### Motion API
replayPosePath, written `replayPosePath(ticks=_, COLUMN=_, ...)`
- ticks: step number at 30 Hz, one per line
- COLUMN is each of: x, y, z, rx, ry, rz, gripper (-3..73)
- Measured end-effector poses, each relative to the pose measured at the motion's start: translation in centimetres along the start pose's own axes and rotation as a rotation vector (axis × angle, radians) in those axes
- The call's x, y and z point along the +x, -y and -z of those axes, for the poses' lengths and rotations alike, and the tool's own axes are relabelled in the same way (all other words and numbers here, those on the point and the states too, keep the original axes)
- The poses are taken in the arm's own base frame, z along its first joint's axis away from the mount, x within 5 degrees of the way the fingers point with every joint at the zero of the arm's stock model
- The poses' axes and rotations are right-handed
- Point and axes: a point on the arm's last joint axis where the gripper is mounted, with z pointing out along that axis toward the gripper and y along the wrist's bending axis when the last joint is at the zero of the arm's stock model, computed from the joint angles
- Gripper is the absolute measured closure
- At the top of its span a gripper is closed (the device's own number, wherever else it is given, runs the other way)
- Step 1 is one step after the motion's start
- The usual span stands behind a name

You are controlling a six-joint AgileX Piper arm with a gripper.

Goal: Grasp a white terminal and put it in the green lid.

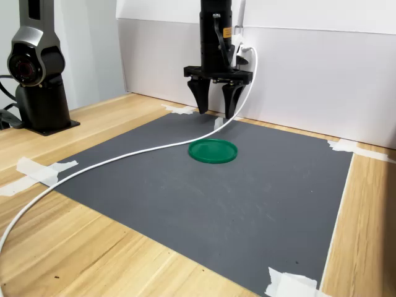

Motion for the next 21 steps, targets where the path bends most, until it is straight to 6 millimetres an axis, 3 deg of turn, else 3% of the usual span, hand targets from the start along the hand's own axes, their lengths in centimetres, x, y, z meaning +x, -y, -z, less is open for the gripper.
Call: replayPosePath(ticks=21, x=0.18, y=0.05, z=-1.01, rx=-0.021, ry=-0.031, rz=-0.002, gripper=4.2)
